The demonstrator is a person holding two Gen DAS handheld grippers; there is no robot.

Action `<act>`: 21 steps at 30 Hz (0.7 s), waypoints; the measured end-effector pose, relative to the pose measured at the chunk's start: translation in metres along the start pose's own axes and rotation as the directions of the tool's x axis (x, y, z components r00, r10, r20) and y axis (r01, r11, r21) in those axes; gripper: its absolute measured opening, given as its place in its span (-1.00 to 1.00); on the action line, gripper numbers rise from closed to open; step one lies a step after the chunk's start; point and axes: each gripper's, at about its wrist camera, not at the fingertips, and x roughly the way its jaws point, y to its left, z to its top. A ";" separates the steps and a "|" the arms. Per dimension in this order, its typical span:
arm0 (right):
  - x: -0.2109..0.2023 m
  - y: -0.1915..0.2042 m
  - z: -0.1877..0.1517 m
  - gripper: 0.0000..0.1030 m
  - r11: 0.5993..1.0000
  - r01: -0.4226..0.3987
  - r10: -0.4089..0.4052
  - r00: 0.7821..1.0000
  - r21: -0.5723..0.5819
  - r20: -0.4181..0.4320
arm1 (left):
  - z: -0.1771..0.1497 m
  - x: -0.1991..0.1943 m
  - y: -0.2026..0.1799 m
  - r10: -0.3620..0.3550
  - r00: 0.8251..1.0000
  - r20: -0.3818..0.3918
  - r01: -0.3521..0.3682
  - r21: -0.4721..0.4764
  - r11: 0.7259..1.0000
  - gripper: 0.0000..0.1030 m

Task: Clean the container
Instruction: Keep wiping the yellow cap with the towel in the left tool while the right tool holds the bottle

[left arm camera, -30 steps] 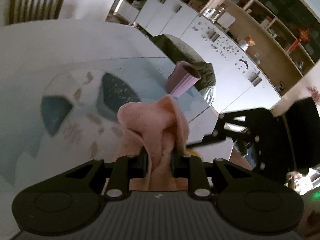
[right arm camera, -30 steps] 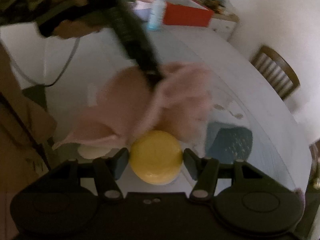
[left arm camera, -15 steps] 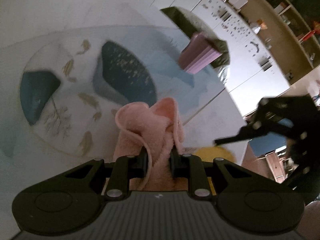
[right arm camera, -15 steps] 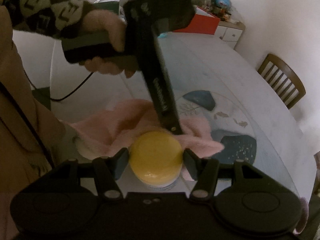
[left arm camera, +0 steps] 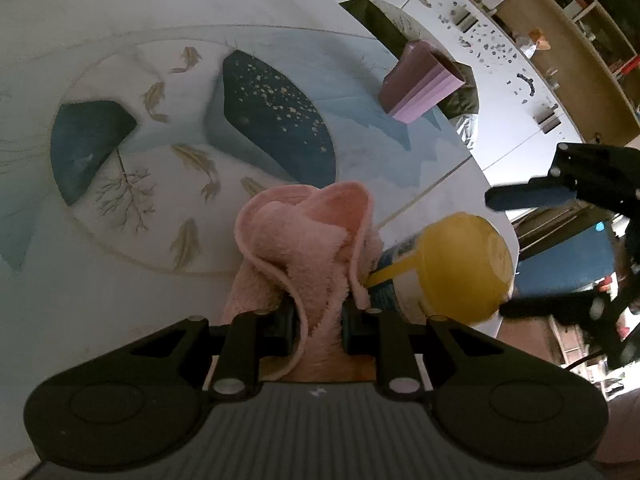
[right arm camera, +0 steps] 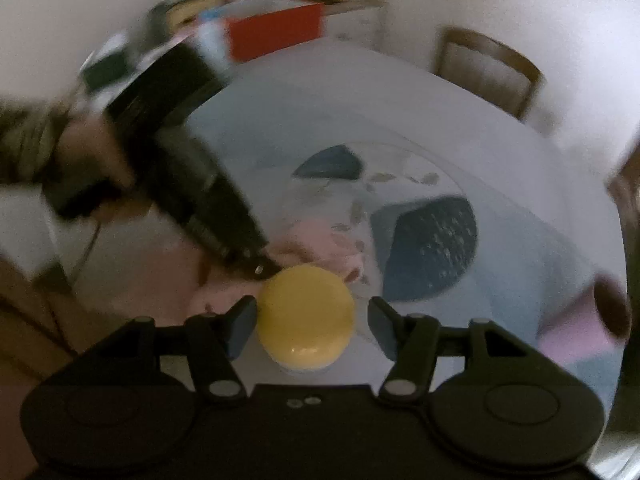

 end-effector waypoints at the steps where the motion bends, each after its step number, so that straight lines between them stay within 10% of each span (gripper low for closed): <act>1: -0.003 -0.004 0.000 0.20 0.997 0.002 -0.002 1.000 0.076 0.004 | -0.003 -0.002 -0.003 0.008 1.000 0.006 -0.008 0.009 1.000 -0.60; 10: 0.001 -0.011 0.004 0.21 0.911 0.036 -0.019 0.999 0.411 -0.046 | -0.030 -0.014 -0.024 0.022 0.999 0.027 -0.023 0.044 0.999 -0.60; 21: 0.003 0.014 -0.006 0.21 0.931 0.173 -0.135 0.981 0.320 -0.139 | -0.062 -0.023 -0.043 -0.034 0.999 -0.008 0.035 0.074 0.997 -0.60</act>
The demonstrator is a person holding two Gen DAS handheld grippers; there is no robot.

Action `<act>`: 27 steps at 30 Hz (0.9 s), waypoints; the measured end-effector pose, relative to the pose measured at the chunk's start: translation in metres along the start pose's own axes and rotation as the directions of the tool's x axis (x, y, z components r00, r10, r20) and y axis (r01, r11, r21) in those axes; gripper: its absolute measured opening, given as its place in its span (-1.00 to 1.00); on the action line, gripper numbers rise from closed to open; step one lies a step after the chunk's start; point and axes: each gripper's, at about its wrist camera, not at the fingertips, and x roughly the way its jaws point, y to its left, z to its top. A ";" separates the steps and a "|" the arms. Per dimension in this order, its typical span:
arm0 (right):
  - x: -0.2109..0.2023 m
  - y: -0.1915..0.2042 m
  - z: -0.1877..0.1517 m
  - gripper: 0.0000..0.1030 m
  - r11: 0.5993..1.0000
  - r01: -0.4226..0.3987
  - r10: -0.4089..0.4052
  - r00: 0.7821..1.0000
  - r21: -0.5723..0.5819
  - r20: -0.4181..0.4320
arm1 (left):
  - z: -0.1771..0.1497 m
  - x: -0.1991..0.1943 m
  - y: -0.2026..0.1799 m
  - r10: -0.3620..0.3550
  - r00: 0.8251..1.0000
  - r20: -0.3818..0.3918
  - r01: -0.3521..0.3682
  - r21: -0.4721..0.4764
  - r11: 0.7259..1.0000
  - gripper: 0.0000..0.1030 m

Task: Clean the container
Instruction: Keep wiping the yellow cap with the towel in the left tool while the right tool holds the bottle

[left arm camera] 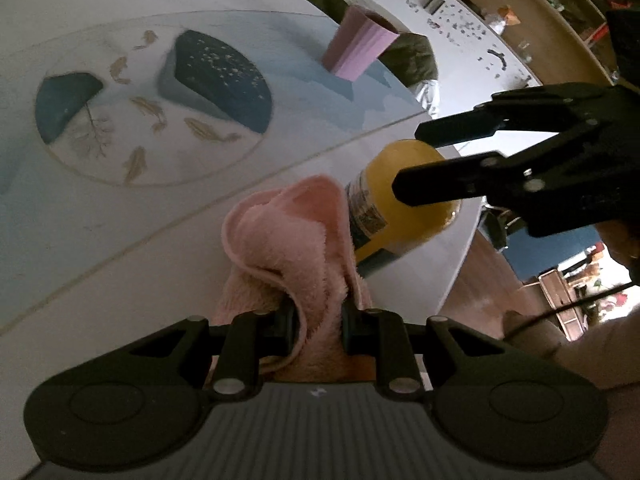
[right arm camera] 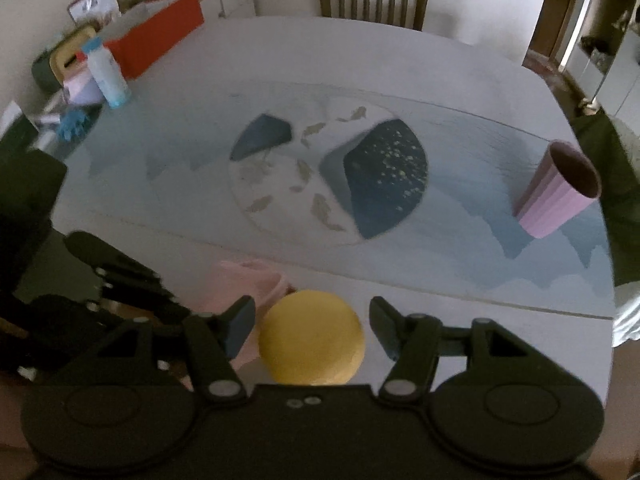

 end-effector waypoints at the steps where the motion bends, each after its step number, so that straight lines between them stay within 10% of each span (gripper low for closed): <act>1: 0.000 0.000 -0.003 0.21 1.000 0.002 -0.002 1.000 -0.006 -0.004 | 0.000 -0.004 0.000 0.008 1.000 0.014 -0.008 -0.001 1.000 -0.60; 12: -0.009 -0.003 -0.021 0.14 0.997 -0.030 0.031 0.999 -0.076 0.020 | 0.047 -0.057 -0.011 -0.113 0.982 0.153 0.107 0.048 0.993 -0.60; 22: -0.020 -0.012 -0.044 0.14 0.989 -0.045 0.056 0.995 -0.143 0.078 | 0.062 0.001 -0.027 -0.198 0.979 0.055 0.196 0.038 0.980 -0.60; 27: -0.024 -0.023 -0.054 0.14 0.991 -0.056 0.067 0.993 -0.118 0.095 | 0.052 0.027 -0.015 -0.122 0.992 -0.032 0.123 0.015 0.992 -0.60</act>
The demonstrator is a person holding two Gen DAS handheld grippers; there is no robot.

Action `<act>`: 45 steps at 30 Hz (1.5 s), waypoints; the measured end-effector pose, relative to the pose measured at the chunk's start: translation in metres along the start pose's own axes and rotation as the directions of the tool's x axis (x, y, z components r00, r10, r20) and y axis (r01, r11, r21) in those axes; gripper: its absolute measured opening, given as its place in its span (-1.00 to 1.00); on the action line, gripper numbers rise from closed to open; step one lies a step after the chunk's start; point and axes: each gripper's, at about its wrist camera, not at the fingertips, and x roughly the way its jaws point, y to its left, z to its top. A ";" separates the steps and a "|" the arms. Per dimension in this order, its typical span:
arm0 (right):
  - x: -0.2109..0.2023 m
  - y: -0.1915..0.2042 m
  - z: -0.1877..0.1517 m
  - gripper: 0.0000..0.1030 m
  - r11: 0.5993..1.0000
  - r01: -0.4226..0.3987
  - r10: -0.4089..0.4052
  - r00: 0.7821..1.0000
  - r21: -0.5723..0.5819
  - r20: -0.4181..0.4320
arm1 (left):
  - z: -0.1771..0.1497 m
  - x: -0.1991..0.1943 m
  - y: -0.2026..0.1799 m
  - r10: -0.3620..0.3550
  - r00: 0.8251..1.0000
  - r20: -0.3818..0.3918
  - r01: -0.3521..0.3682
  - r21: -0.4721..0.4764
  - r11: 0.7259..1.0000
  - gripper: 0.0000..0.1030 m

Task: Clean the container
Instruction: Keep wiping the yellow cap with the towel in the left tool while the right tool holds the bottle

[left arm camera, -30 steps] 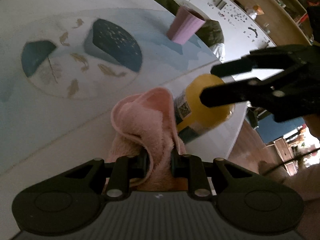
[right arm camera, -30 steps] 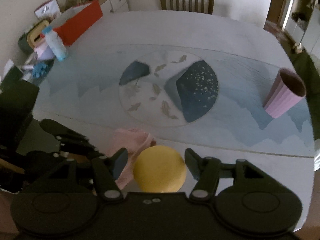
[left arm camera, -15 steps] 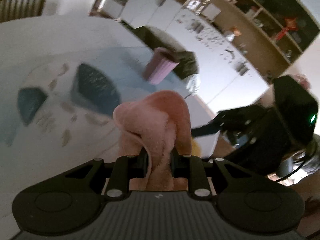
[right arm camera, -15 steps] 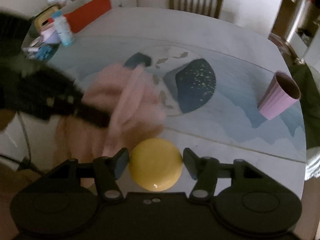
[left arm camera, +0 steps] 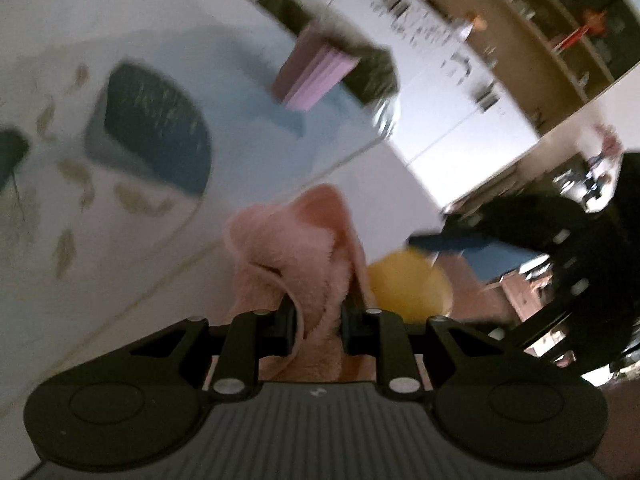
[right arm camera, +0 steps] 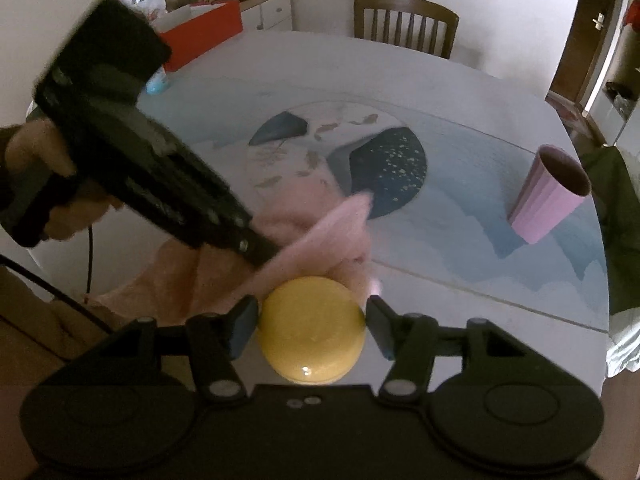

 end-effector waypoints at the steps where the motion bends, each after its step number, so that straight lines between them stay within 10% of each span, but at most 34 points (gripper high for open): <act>1: -0.001 -0.001 -0.001 0.14 1.000 -0.002 0.002 1.000 0.002 0.004 | -0.004 0.005 0.003 0.009 1.000 -0.016 -0.009 -0.001 1.000 -0.60; 26: 0.015 0.003 0.013 0.16 0.999 0.034 -0.034 0.998 0.002 -0.048 | -0.050 -0.072 0.041 0.117 0.979 0.165 -0.083 -0.198 0.977 -0.60; 35: 0.034 0.017 0.020 0.16 0.999 -0.047 0.043 0.988 0.025 0.146 | -0.029 -0.122 0.032 0.146 0.946 0.288 -0.104 -0.157 0.982 -0.60; 45: 0.026 0.026 0.007 0.17 0.990 -0.075 0.093 0.984 -0.121 0.152 | 0.006 -0.071 -0.007 0.050 0.984 0.171 -0.065 0.082 0.995 -0.60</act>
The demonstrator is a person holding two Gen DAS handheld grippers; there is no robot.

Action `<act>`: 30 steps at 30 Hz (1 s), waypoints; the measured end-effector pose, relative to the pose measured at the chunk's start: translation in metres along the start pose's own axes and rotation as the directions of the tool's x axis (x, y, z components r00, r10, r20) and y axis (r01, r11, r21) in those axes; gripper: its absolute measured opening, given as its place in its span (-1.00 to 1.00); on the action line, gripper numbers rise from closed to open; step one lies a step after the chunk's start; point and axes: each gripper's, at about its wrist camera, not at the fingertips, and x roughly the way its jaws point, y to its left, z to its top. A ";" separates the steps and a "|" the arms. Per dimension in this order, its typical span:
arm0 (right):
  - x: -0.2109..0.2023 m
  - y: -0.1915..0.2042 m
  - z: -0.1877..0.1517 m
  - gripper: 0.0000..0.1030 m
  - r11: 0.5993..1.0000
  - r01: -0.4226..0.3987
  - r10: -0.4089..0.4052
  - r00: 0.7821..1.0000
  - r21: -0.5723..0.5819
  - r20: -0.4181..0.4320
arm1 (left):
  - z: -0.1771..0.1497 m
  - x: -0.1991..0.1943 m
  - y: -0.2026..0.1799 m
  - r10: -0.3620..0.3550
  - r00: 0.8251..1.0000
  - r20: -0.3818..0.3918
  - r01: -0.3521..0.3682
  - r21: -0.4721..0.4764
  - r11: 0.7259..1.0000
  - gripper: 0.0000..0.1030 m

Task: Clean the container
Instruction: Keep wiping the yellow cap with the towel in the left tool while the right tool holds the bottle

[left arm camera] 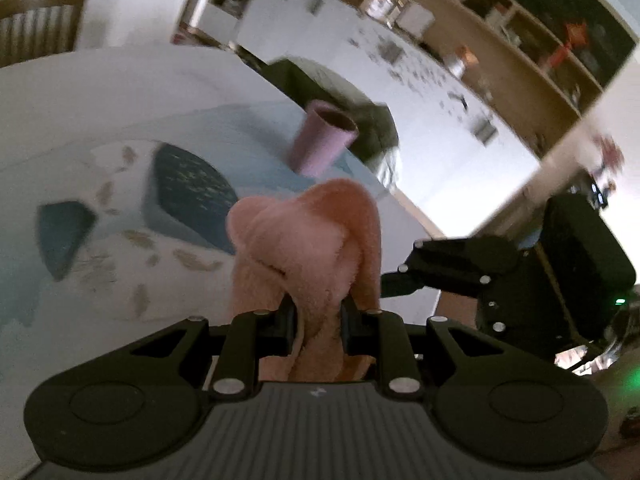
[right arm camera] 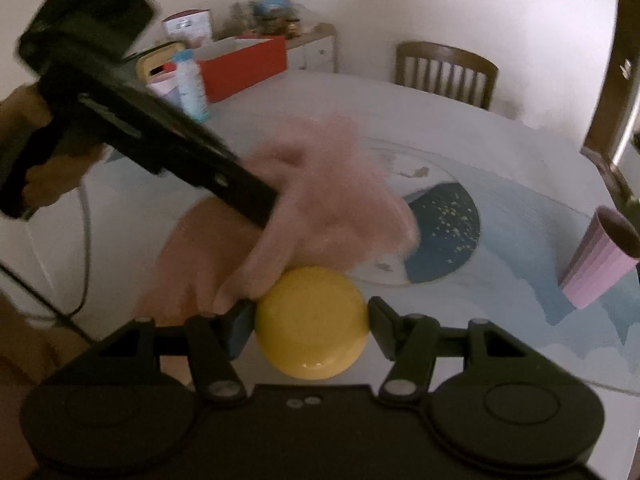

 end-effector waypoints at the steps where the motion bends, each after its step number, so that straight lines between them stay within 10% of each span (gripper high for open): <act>1: -0.001 0.001 -0.002 0.17 1.000 -0.003 0.003 1.000 -0.019 0.003 | 0.000 0.010 0.002 0.005 1.000 -0.021 -0.005 0.005 1.000 -0.60; 19: -0.014 -0.007 -0.020 0.17 0.998 -0.034 0.034 0.999 -0.056 -0.006 | -0.043 0.019 0.060 0.091 0.986 -0.140 -0.113 -0.160 0.981 -0.60; 30: -0.011 0.001 -0.013 0.17 0.989 -0.040 0.038 0.999 -0.142 -0.018 | 0.004 -0.008 -0.015 -0.084 0.996 -0.021 0.085 0.010 0.996 -0.60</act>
